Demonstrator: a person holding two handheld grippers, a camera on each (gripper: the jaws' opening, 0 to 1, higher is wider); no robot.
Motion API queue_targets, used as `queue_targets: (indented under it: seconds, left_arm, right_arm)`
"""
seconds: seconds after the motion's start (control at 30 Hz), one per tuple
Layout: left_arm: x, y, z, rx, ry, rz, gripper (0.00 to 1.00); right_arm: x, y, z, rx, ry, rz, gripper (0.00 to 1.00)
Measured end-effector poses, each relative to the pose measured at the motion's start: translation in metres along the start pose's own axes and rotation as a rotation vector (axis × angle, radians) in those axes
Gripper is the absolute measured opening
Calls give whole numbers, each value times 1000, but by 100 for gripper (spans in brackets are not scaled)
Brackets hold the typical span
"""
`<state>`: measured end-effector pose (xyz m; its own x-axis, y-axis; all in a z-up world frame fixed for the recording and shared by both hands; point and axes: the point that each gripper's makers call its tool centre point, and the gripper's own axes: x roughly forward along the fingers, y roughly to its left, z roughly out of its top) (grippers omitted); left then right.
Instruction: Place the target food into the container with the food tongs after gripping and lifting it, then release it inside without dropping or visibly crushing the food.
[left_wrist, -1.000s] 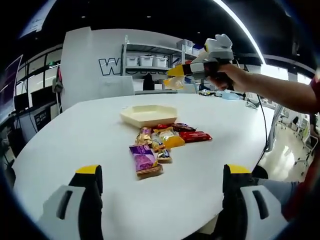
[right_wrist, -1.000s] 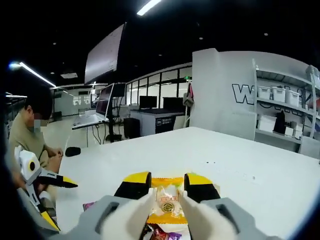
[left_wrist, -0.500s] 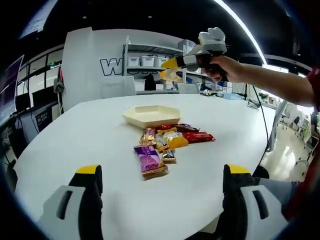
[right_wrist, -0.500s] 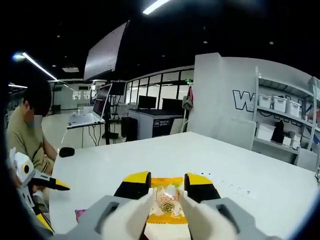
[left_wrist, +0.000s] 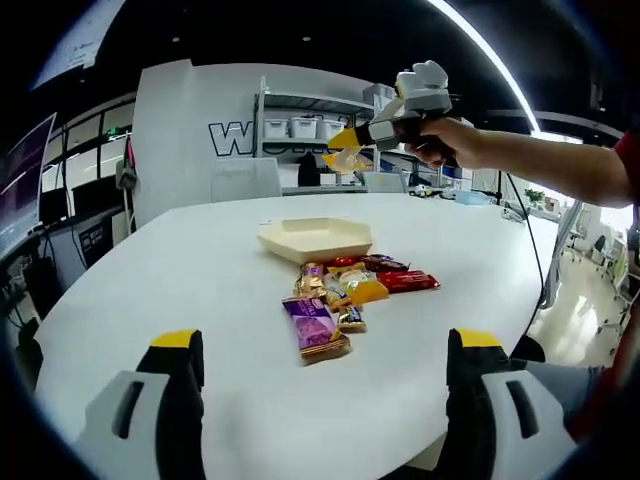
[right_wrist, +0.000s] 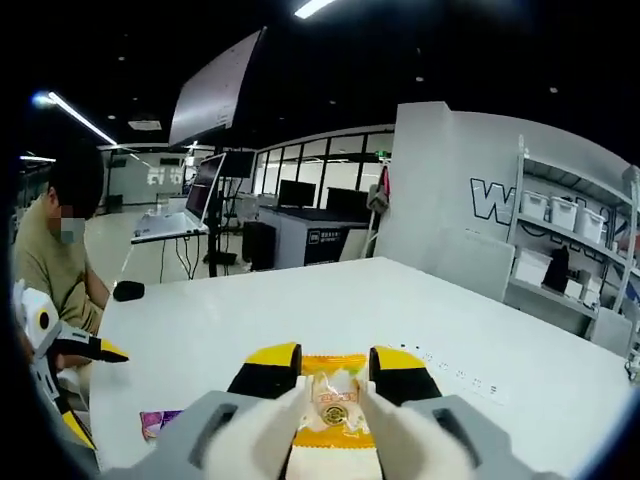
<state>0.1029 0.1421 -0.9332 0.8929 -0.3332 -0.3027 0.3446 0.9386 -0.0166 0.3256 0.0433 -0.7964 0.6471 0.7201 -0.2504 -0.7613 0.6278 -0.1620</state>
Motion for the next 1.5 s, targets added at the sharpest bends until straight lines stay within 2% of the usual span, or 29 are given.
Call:
queue_targets:
  seconds: [0.13,0.33,0.87,1.07,1.5]
  left_arm:
    - [0,0,1,8,1,-3,99]
    - [-2,2,3,4,2,-5,98]
    - [-3,3,4,5,3,-1,98]
    - [-5,3,3,3,3,2,98]
    - [-5,-4,3,9,4,-8,98]
  right_arm:
    - [1,-6,9,20,-10,-8,22]
    - [3,-12,17,-15,-33,-31,23]
    - [4,-10,20,-8,-44,-25,24]
    - [3,-12,21,40,-52,-21,23]
    - [-7,-8,17,26,-37,-19,24]
